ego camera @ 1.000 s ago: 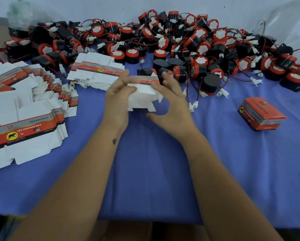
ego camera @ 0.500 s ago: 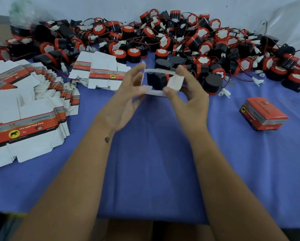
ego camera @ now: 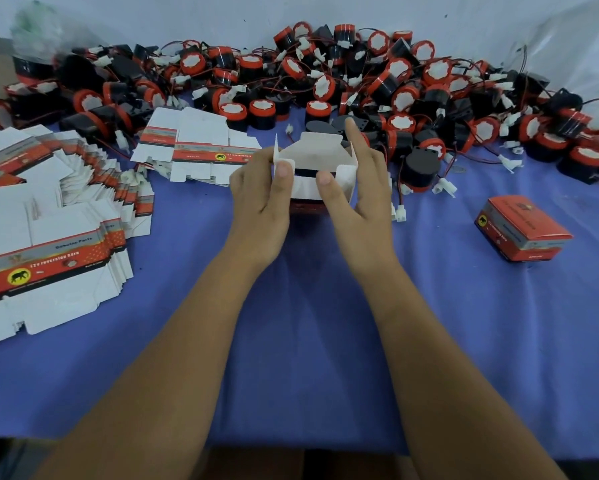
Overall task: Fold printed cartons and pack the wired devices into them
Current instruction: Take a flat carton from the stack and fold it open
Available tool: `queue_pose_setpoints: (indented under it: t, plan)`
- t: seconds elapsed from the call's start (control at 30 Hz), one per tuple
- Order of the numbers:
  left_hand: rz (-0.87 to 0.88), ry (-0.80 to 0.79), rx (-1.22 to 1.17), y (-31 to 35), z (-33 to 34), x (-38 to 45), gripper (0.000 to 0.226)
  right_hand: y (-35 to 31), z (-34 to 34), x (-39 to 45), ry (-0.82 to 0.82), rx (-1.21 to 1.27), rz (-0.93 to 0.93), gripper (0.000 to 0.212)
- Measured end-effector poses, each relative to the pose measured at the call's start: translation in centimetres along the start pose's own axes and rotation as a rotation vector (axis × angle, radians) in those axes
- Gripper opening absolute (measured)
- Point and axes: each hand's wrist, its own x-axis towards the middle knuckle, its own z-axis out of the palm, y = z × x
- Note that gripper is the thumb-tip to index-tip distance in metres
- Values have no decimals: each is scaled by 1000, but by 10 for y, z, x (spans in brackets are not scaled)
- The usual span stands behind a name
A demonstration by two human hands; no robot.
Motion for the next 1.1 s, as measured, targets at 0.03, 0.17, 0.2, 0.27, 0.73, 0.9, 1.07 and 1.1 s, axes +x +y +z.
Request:
queue_pose_setpoints:
  t: [0.03, 0.17, 0.2, 0.27, 0.73, 0.9, 1.07, 1.1]
  plan:
    - [-21, -3, -87, 2, 1, 1, 27, 0, 1, 0, -18, 68, 22, 58]
    - [-36, -46, -466, 6, 3, 5, 40, -3, 5, -2, -42, 215, 96, 60]
    - [-37, -52, -498, 5, 3, 5, 38, -4, 6, -2, -47, 248, 111, 62]
    - [-59, -60, -532, 4, 5, 6, 32, -6, 7, -3, -64, 326, 143, 63]
    - [-220, 137, -627, -1, 12, 9, 21, 2, 13, 5, -11, 574, 428, 37]
    - [-161, 52, -519, 0, 17, 6, 24, 2, 13, 4, 6, 368, 388, 46]
    - [-150, -69, -582, 1, 13, 6, 42, 3, 11, 4, 35, 287, 326, 48]
    - [-155, -62, -572, 0, 13, 6, 41, 3, 11, 4, 30, 272, 319, 48]
